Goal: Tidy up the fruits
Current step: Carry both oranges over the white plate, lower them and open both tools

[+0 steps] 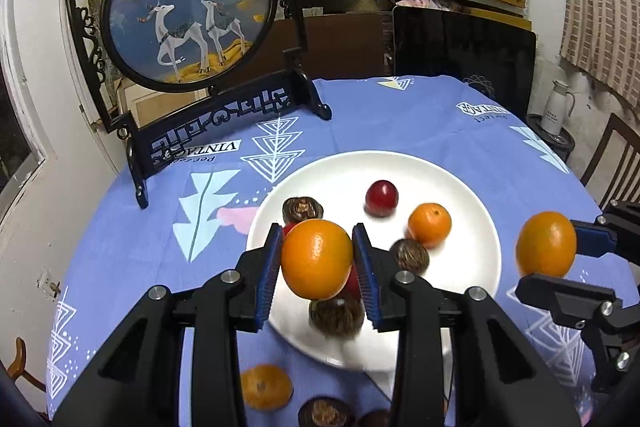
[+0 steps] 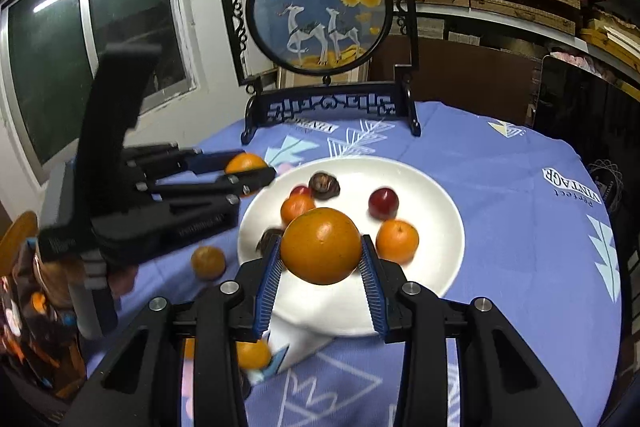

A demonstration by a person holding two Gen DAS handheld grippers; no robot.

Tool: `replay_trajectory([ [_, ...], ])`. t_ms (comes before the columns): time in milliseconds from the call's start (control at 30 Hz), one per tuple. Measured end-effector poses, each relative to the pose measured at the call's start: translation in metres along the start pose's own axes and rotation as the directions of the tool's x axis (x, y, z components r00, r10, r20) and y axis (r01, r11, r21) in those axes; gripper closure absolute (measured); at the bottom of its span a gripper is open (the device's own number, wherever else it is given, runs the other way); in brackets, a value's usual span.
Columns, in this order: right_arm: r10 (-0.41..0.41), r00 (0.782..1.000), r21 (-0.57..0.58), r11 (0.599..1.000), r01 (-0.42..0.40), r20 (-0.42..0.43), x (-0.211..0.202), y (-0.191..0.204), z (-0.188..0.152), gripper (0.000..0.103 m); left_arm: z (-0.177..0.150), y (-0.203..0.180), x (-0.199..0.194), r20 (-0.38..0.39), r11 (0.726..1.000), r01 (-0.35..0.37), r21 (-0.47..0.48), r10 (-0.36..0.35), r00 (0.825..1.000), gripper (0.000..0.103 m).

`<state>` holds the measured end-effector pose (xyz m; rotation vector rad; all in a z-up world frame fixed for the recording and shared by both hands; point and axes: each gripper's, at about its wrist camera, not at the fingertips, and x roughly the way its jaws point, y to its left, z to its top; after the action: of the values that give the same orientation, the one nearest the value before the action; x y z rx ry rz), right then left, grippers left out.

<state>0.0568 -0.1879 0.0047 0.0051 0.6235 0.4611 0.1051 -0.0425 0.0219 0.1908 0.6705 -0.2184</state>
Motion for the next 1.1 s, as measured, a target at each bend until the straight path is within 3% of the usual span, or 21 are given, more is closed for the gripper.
replay_trajectory([
  [333, -0.008, 0.996, 0.063, 0.998, 0.003, 0.086, 0.016, -0.021, 0.025, 0.064, 0.013, -0.003, 0.038, -0.022, 1.000, -0.005, -0.022, 0.005, 1.000, 0.068],
  [567, 0.009, 0.998, 0.132, 0.991, -0.017, 0.066, 0.039, -0.039, 0.012, 0.064, 0.006, 0.001, 0.057, -0.044, 0.999, 0.007, -0.049, -0.009, 0.999, 0.068],
  [833, -0.044, 0.999, 0.123, 0.992, 0.040, 0.032, 0.051, -0.040, 0.008, 0.063, 0.006, 0.010, 0.060, -0.033, 0.997, 0.008, -0.078, -0.011, 0.999, 0.069],
  [1100, -0.065, 0.998, 0.099, 0.993, 0.064, 0.008, 0.059, -0.034, 0.004, 0.063, 0.002, -0.007, 0.064, -0.022, 1.000, -0.005, -0.014, 0.004, 1.000, 0.068],
])
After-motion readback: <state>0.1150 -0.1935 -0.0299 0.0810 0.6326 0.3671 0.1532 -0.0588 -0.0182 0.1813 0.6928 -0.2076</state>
